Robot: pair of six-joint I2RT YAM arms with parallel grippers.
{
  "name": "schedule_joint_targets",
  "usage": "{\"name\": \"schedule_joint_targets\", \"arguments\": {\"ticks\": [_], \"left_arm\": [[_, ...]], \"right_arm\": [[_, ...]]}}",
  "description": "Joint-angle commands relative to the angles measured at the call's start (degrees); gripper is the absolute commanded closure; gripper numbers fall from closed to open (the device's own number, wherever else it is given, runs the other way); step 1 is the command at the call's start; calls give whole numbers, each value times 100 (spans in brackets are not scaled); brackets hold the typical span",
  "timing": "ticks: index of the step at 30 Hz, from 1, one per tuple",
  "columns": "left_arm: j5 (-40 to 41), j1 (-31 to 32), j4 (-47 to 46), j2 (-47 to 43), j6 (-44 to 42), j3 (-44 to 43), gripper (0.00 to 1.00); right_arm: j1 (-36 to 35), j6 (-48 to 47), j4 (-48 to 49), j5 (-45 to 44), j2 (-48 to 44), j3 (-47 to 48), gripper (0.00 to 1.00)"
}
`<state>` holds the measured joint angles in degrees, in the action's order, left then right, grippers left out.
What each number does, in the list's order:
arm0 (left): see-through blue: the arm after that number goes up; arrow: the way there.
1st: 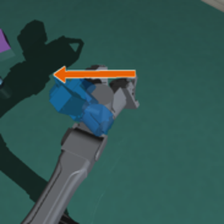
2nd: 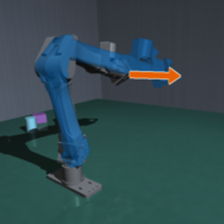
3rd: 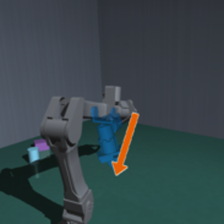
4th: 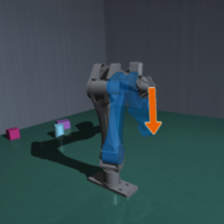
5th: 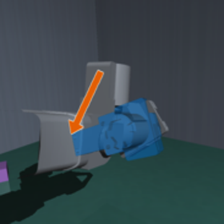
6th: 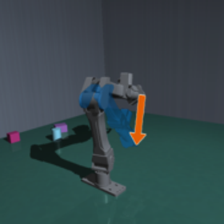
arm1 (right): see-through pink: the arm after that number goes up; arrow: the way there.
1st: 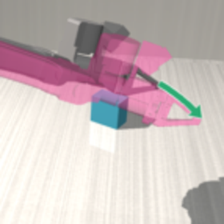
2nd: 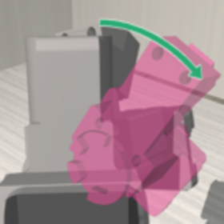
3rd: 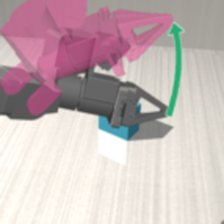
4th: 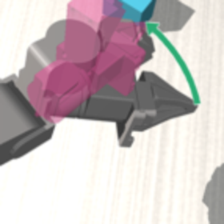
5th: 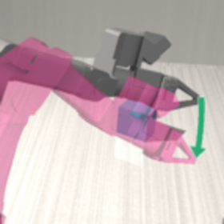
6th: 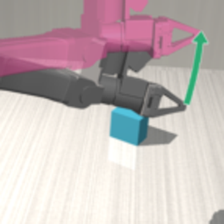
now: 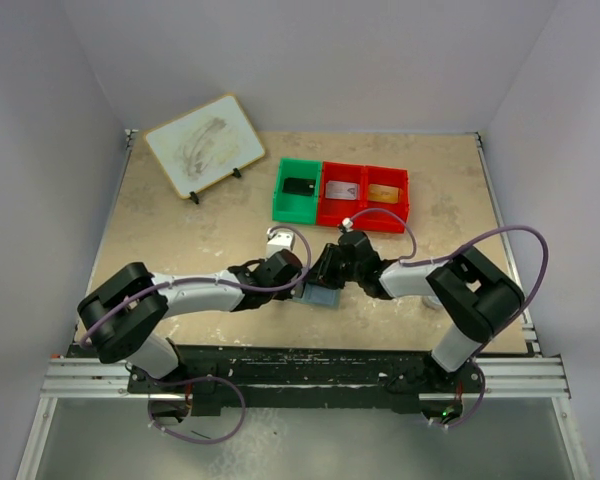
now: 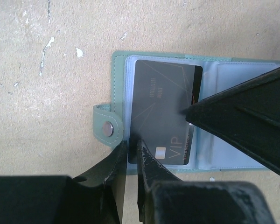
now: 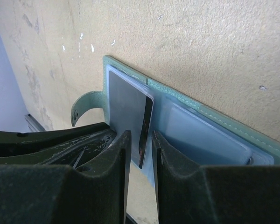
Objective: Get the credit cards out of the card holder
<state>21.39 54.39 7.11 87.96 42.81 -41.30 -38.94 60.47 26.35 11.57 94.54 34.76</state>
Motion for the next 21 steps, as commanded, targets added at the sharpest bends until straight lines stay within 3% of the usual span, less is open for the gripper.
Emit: {"name": "schedule_joint_targets", "arguments": {"ticks": [1,6,16,21], "left_arm": [[-336,88,-178,222,53,243,92],[-316,221,-201,258,133,311,95],[-267,256,-235,158,218,377,97],[-275,256,-272,148,231,377,98]], "right_arm": [[0,-93,38,58,320,-21,73],[-1,91,444,255,485,-56,74],[-3,463,1434,567,503,-399,89],[-10,308,2119,960,579,-566,88]]}}
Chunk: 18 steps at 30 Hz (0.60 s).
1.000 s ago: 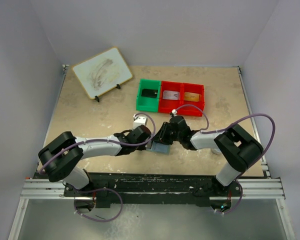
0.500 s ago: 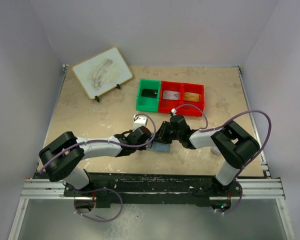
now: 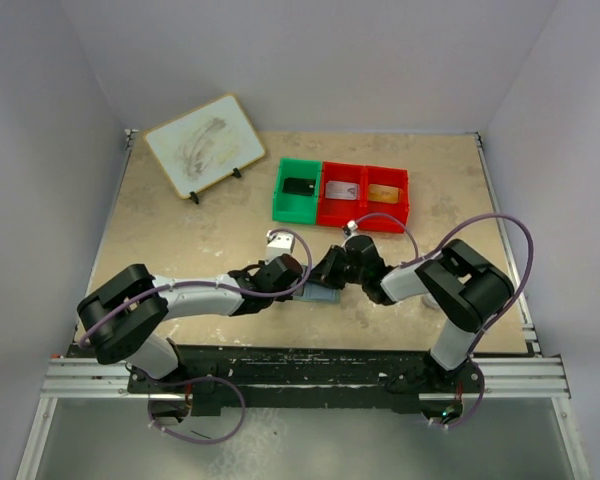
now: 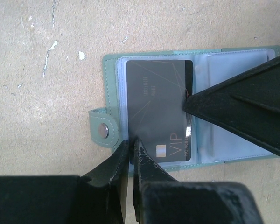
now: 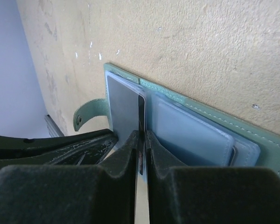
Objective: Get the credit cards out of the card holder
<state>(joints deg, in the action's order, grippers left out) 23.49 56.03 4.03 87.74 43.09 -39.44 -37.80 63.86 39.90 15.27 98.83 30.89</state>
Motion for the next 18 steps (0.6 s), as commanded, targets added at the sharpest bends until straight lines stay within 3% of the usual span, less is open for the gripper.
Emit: {"name": "schedule_joint_targets", "arguments": {"ticks": [1,5,8,18], "left_arm": [[-485,96,32,172,215,197,98],[-484,96,-8,139,251,250,99],[-503,101,-32,116,274,274,99],[-503,101,-55,78,287,274,99]], "right_arm": [[-125,-28,960,662,134,-241,87],[-122,-29,1316,791,67,-333,81],[-122,-135,843,724,108,-101,79],[-131,-205,610,633,141,21,95]]}}
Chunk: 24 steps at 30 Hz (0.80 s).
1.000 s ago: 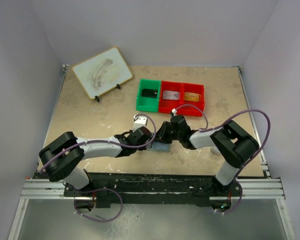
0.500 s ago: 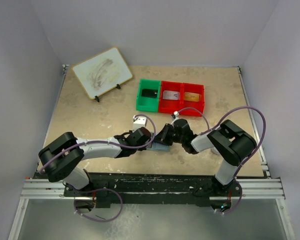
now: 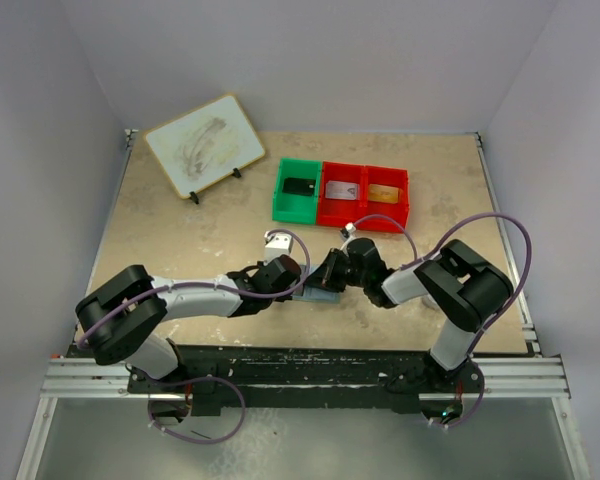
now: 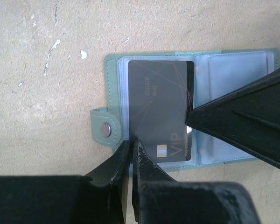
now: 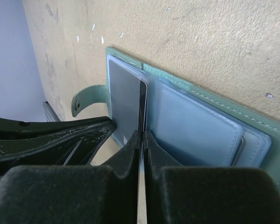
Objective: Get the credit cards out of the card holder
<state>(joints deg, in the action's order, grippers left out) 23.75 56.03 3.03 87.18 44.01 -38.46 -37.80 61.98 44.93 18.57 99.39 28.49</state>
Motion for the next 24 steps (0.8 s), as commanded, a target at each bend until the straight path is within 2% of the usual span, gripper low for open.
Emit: {"name": "schedule_joint_targets", "arguments": {"ticks": [1,2,11,24], "left_arm": [[-529,96,41,147,196,180,100],[-521,100,42,155,196,174,100],[-400,94,153,144,224,188,100],[-359,101,198,25,237,238,100]], "right_arm": [[-135,15,79,311,81,270,97],[-132,49,58,298,63,260,100],[-113,20,-912,32,-561,192,100],[-74,112,-1043,-112,-782,10,100]]}}
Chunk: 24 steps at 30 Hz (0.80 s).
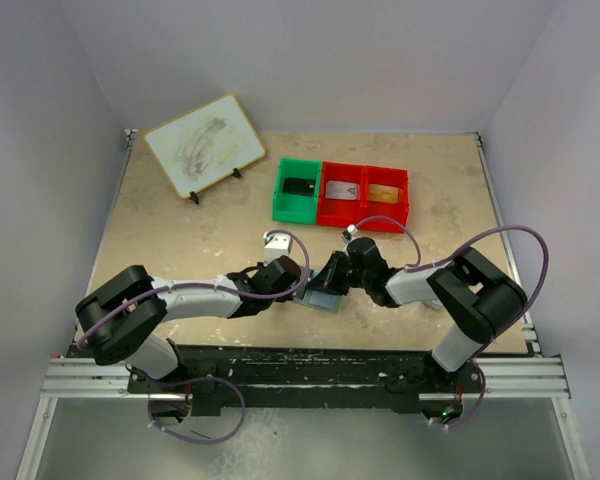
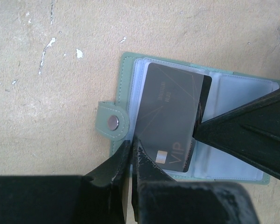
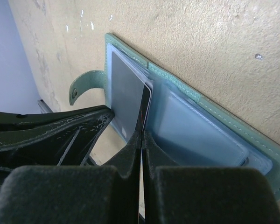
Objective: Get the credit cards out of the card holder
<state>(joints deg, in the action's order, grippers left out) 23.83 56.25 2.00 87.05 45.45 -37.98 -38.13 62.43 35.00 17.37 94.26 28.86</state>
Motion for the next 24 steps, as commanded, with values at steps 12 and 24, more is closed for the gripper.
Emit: {"name": "schedule_joint_targets", "arguments": {"ticks": [12,24], "left_arm": [[-395,79,371,-93,80,113,100],[-482,81,328,-118,75,98,100]], "right_arm": [[-13,35,-115,19,-215,5,100],[-22,90,-123,-415,150,147,77]]}}
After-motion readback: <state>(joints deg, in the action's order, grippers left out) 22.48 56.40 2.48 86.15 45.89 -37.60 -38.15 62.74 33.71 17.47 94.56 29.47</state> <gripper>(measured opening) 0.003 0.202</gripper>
